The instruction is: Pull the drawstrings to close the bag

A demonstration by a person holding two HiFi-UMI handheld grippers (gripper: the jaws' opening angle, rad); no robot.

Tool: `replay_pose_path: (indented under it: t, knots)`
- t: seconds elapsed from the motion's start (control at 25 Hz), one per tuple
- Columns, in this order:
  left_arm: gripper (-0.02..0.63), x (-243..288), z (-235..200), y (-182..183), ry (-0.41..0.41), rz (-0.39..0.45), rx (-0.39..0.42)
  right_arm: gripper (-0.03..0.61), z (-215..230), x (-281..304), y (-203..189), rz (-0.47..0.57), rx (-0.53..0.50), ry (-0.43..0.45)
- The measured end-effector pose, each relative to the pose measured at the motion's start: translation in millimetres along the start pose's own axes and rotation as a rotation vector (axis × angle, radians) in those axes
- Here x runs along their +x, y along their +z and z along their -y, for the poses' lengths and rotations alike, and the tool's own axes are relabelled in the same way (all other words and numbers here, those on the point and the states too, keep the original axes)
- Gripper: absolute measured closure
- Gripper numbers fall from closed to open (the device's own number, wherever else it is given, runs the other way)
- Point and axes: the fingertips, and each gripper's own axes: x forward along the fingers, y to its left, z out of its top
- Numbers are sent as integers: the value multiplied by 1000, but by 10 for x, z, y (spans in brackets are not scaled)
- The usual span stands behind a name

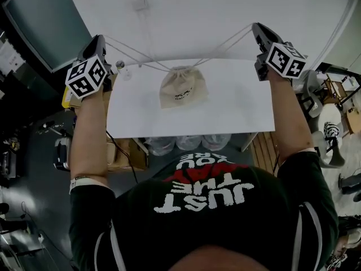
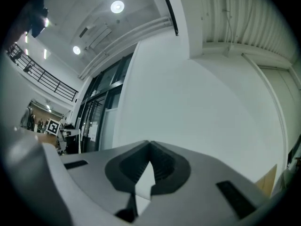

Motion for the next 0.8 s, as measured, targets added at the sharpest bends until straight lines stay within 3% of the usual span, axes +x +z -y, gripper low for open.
replay_pose_path:
  t: [0.2,0.56,0.68,0.8]
  knots:
    - [607,33,13,25,-16,13,-35,571,-192,72,-3,-8,-2,43]
    - [609,24,-107,-89,-1,-34,-57,571,-137,43,-108,-34,2,20]
    - [609,7,-319,-170,45,-51,-84,571,85,5,-158,-38,51,-40]
    - [609,-86,-817,-322,129,-54,-194,571,693,-210,-267,-10,199,-193]
